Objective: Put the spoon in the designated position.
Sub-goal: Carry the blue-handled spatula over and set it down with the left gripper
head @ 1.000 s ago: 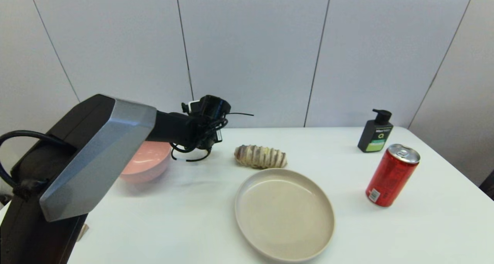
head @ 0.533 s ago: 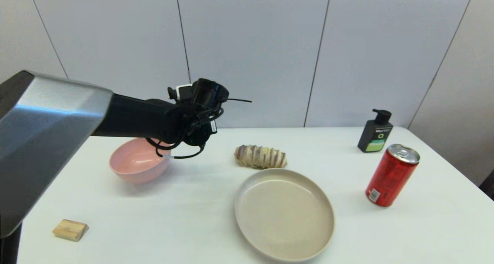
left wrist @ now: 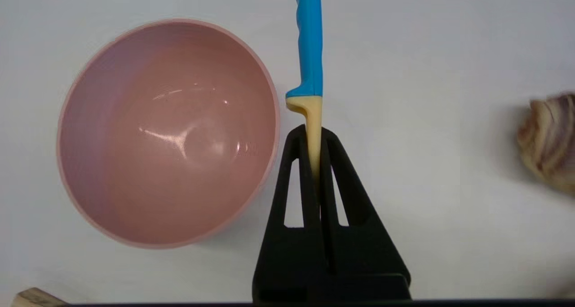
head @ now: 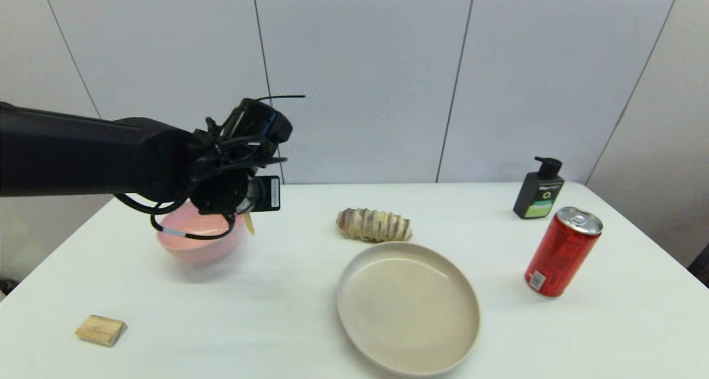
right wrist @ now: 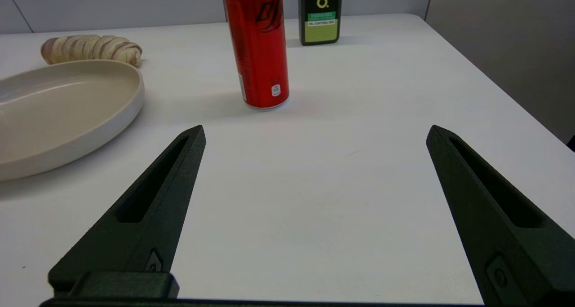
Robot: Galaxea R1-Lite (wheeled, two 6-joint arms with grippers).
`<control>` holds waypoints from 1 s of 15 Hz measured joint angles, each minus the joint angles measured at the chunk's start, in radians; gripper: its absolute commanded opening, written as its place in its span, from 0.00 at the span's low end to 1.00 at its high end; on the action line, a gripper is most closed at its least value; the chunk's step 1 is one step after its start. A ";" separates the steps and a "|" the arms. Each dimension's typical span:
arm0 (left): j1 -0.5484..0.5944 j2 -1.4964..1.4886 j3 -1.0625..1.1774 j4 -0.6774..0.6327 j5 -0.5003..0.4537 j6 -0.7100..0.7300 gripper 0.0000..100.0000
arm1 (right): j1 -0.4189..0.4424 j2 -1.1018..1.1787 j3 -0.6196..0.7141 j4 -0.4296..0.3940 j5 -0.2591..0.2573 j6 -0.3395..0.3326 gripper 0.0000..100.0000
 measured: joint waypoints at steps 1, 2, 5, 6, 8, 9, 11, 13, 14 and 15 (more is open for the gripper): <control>0.001 -0.020 0.016 -0.001 -0.046 0.010 0.00 | 0.000 0.000 0.000 0.000 0.000 0.000 1.00; 0.001 -0.035 0.025 -0.003 -0.088 0.025 0.00 | 0.000 0.000 0.000 0.000 0.000 0.000 1.00; 0.001 -0.055 0.043 -0.039 -0.184 0.071 0.00 | 0.000 0.000 0.000 0.000 0.000 0.000 1.00; 0.001 -0.055 0.047 -0.062 -0.225 0.085 0.00 | 0.000 0.000 0.000 0.000 0.000 0.000 1.00; 0.001 -0.039 0.052 -0.090 -0.270 0.108 0.00 | 0.000 0.000 0.000 0.000 0.000 0.000 1.00; 0.001 -0.025 0.052 -0.110 -0.272 0.111 0.00 | 0.000 0.000 0.000 0.000 0.000 0.000 1.00; 0.001 0.012 0.055 -0.169 -0.274 0.114 0.00 | 0.000 0.000 0.000 0.000 0.000 0.000 1.00; 0.001 0.056 0.058 -0.223 -0.274 0.114 0.00 | 0.000 0.000 0.000 0.000 0.000 -0.001 1.00; 0.001 0.078 0.058 -0.248 -0.274 0.114 0.00 | 0.000 0.000 0.000 0.000 0.000 0.000 1.00; 0.001 0.098 0.058 -0.268 -0.274 0.115 0.00 | 0.000 0.000 0.000 0.000 0.000 0.000 1.00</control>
